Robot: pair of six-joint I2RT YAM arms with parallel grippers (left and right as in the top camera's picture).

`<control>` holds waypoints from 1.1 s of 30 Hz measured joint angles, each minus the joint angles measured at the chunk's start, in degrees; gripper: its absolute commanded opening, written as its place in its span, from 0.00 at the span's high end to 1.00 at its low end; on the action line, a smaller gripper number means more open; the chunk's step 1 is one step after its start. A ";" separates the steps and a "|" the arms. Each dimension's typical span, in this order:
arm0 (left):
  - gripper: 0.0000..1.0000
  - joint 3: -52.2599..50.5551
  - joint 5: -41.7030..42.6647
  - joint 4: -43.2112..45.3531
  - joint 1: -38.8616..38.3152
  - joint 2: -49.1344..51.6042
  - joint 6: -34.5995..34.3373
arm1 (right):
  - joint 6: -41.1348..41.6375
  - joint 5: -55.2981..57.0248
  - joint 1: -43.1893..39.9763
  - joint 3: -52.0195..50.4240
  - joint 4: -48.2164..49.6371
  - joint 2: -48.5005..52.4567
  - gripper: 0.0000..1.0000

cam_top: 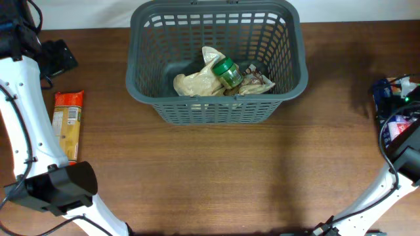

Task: Pack container
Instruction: 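Lift the tissue box with the right gripper and carry it over the basket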

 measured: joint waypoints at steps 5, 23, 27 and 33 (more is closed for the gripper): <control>0.01 0.00 0.00 -0.09 0.00 0.00 0.00 | 1.44 -0.24 0.00 0.00 0.35 0.61 0.01; 0.01 0.00 -0.02 -1.09 0.00 0.00 0.00 | 6.40 -2.62 0.00 0.00 1.18 2.64 0.96; 0.01 0.00 0.00 -1.16 0.00 0.00 0.00 | 8.92 -2.56 0.00 0.35 0.81 1.97 0.96; 0.01 0.00 0.00 -1.14 0.00 0.00 0.00 | 11.32 -5.77 -0.35 0.94 0.52 1.99 0.96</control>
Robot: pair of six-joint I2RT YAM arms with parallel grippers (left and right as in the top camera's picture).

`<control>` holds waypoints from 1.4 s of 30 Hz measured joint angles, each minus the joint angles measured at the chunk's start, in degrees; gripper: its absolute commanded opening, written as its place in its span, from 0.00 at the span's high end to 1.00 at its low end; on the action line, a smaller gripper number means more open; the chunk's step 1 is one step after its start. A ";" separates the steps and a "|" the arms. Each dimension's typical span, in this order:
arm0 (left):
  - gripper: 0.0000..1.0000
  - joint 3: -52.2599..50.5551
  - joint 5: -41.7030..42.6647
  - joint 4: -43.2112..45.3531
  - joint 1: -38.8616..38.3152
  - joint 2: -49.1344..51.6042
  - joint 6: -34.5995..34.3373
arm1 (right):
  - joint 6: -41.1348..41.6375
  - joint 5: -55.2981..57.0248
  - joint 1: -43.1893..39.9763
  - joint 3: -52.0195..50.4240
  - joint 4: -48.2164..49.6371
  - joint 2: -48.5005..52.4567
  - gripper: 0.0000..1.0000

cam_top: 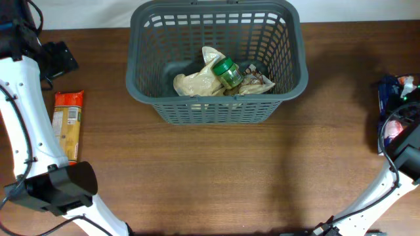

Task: Pack container
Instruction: 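Lift the tissue box with the right gripper and carry it over the basket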

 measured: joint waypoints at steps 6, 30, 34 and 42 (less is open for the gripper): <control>0.01 0.00 0.00 0.00 0.00 0.00 0.00 | 1.14 -8.63 1.36 4.52 -2.38 0.44 0.96; 0.01 0.00 0.00 3.23 0.00 0.00 0.02 | 4.39 -9.77 37.75 62.58 -19.85 -8.81 0.96; 0.01 0.00 0.00 3.54 0.00 0.00 0.00 | 4.24 -7.98 47.45 62.64 -18.75 -10.56 0.96; 0.01 0.00 0.00 3.69 0.00 0.00 0.00 | -4.11 -7.26 59.93 62.60 -19.39 -10.69 0.96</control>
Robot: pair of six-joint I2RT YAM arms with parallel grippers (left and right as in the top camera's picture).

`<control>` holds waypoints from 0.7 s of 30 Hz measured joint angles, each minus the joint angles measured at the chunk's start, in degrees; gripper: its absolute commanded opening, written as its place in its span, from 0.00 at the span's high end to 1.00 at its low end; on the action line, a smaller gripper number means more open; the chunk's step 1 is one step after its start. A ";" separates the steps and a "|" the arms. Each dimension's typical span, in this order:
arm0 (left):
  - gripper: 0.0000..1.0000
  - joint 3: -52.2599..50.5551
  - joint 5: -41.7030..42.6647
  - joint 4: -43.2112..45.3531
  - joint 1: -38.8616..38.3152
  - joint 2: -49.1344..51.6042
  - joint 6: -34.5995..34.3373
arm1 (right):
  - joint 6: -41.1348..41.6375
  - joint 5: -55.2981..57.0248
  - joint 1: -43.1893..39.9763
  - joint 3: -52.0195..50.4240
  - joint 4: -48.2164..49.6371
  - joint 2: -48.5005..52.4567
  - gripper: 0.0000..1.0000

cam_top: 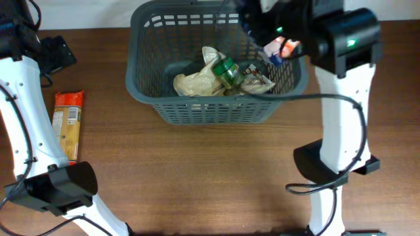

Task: Pack container
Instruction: 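Lift the tissue box with the right gripper and carry it over the basket, then lower the tissue box into the basket and open the right gripper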

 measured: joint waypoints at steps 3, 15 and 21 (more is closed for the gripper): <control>0.01 0.00 0.00 0.20 0.00 0.00 0.00 | -3.74 -0.13 0.83 -0.59 -1.86 0.00 0.96; 0.01 0.00 0.00 1.29 0.00 0.00 0.02 | -17.46 -3.28 0.59 -17.88 -3.41 -0.04 0.96; 0.01 0.00 0.00 1.29 0.00 0.00 0.00 | -20.83 -5.18 0.59 -31.56 0.83 -0.04 0.96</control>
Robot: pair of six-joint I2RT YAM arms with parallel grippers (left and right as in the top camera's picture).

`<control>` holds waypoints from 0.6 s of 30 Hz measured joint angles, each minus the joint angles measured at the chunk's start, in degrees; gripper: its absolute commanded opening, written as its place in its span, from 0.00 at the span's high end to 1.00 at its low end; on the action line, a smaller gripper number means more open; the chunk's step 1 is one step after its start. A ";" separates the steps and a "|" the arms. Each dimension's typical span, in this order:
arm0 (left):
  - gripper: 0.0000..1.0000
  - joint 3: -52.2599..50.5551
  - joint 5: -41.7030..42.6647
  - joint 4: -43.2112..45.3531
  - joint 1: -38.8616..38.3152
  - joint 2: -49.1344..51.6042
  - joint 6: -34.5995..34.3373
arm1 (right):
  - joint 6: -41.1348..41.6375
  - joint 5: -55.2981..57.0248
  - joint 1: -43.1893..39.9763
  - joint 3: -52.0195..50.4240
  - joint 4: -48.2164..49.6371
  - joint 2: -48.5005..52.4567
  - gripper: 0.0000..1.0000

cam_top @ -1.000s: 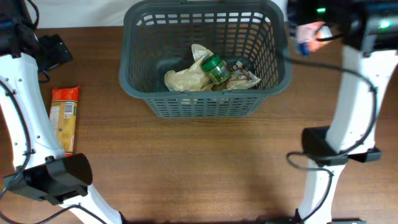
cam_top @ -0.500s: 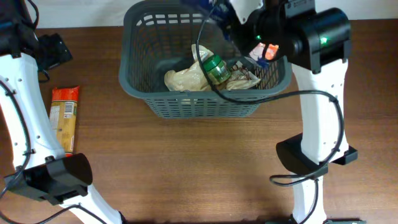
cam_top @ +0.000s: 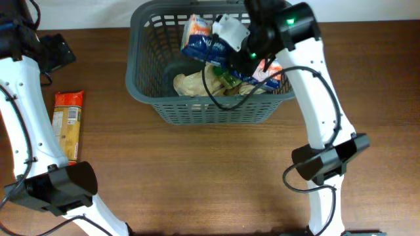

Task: Pack container
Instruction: 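Lower the tissue box into the basket and open the right gripper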

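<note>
The grey plastic basket [cam_top: 141, 59] stands at the back middle of the table. Over its inside, my right gripper [cam_top: 222, 47] is shut on a blue packet with an orange top [cam_top: 197, 36], held near the basket's back left. A strip of red, white and blue wrapping [cam_top: 268, 71] shows right of the arm; whether it belongs to the same packet I cannot tell. A beige bag [cam_top: 193, 84] lies on the basket floor. My left gripper [cam_top: 56, 54] hovers at the far left, its fingers too dark to read.
An orange pasta packet [cam_top: 67, 124] lies flat on the table at the left, just below my left gripper. A green-lidded jar [cam_top: 225, 80] in the basket is mostly hidden under my right arm. The right arm's base [cam_top: 325, 164] stands front right.
My right gripper, which held the packet over the basket's right side, now holds it lower and further left, inside the basket. The left arm stays where it was.
My right gripper was at the table's far right edge among blue packets at the two oldest moments. Then it was over the basket's right side with a packet in it. Now the packet hangs inside the basket. The pasta packet and left gripper barely moved.
</note>
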 measured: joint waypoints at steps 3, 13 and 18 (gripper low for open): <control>0.01 0.00 0.00 0.02 0.00 0.00 0.02 | -1.20 -1.16 0.00 -5.66 2.12 0.00 0.96; 0.01 0.00 0.00 0.13 0.00 0.00 0.02 | -2.49 -3.15 0.52 -11.65 3.72 0.00 0.56; 0.01 0.00 0.00 0.13 0.00 0.00 0.02 | -2.36 -3.52 0.98 -11.65 3.85 0.00 0.01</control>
